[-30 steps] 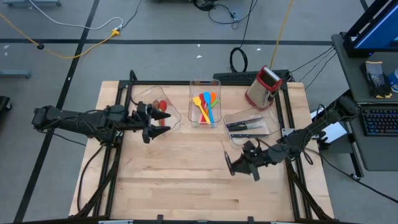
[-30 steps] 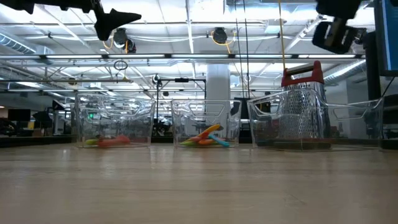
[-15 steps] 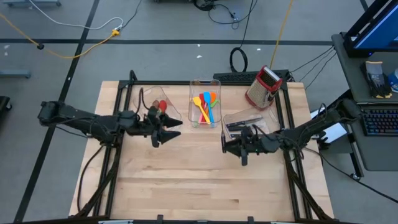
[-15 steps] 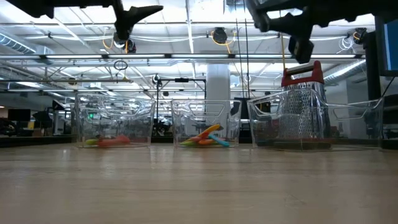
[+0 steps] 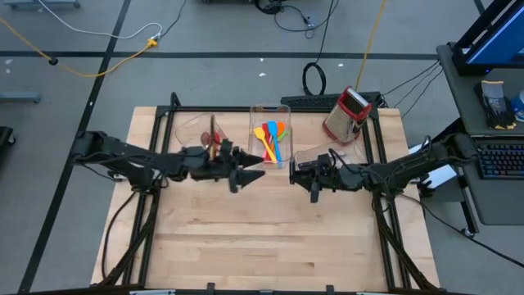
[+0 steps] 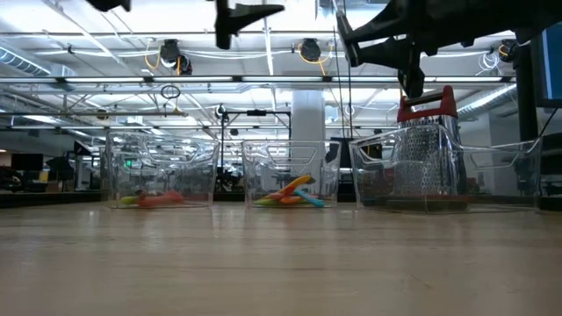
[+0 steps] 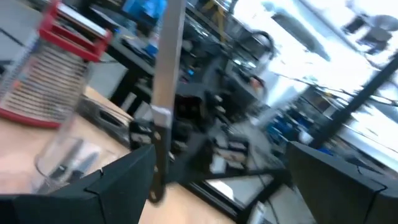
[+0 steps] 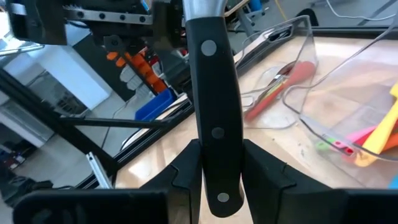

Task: Pick & Place Kitchen Items
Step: Put the black kitchen knife into the right bin

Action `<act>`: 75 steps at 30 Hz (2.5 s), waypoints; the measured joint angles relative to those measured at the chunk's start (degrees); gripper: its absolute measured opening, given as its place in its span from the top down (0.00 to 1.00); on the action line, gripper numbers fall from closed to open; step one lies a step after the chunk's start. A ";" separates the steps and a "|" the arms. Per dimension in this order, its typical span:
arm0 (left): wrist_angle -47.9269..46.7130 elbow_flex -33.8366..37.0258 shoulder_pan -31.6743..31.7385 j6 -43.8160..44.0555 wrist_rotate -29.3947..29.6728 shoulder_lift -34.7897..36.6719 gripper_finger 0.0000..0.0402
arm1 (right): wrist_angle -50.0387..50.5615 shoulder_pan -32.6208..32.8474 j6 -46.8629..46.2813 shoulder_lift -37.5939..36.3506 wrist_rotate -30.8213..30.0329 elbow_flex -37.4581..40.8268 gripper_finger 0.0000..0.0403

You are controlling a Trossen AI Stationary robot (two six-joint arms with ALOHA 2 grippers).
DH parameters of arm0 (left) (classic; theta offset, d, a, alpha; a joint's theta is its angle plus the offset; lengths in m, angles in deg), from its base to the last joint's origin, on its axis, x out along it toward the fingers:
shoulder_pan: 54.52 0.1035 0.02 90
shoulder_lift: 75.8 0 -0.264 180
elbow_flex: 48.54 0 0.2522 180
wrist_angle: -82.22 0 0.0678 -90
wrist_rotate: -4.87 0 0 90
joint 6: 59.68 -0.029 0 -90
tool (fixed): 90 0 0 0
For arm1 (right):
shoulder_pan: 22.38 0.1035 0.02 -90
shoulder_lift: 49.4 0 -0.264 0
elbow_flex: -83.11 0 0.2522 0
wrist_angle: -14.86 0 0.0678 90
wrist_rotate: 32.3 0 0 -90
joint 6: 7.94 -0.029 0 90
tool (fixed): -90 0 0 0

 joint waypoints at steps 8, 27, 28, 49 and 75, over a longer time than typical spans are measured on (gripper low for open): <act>-10.02 -12.57 0.36 0.11 4.28 -9.94 0.09 | 0.02 -1.67 -1.02 0.00 -0.13 0.00 0.81; -24.37 -24.75 0.43 4.11 12.11 -18.68 0.09 | 0.02 -2.15 -3.03 -0.02 -1.64 0.00 0.81; -24.88 -24.75 0.43 4.42 12.73 -18.68 0.09 | -0.01 -2.15 -3.32 -0.02 -1.62 0.00 0.81; -24.27 -24.78 1.58 6.82 17.33 -18.72 0.09 | -0.02 -2.17 -8.92 -0.02 -3.20 0.00 0.81; -19.10 -24.82 2.11 8.71 16.47 -18.72 0.09 | -4.27 -3.21 -11.58 -0.02 -3.05 -0.02 0.81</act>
